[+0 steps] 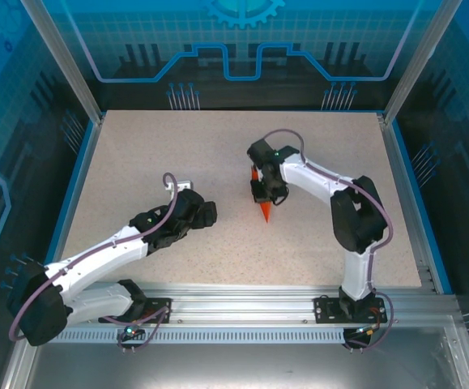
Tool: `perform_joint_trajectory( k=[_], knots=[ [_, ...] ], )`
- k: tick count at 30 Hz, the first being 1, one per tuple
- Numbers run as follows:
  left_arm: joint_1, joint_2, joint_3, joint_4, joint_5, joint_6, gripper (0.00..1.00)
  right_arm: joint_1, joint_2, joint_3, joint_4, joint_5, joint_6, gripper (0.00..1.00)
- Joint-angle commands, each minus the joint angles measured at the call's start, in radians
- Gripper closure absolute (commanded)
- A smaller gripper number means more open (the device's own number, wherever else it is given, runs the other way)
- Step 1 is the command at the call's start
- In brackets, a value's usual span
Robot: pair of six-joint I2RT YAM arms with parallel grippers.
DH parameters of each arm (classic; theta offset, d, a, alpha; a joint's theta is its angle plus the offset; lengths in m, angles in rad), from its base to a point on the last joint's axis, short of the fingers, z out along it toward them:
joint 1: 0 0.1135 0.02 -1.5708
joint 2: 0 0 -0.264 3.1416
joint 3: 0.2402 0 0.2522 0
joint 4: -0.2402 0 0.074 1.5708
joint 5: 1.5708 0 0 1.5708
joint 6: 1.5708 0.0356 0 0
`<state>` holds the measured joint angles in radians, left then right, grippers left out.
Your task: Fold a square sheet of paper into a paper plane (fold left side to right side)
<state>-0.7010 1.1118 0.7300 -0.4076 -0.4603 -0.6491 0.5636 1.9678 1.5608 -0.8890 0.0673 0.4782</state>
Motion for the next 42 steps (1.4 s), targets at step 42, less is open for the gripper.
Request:
perform_joint_trajectory(
  k=[42],
  knots=[
    [0.005,-0.038,-0.035,-0.044,-0.021,0.003,0.01,-0.075,0.429,0.617,-0.307,0.128,-0.043,0.69]
  ],
)
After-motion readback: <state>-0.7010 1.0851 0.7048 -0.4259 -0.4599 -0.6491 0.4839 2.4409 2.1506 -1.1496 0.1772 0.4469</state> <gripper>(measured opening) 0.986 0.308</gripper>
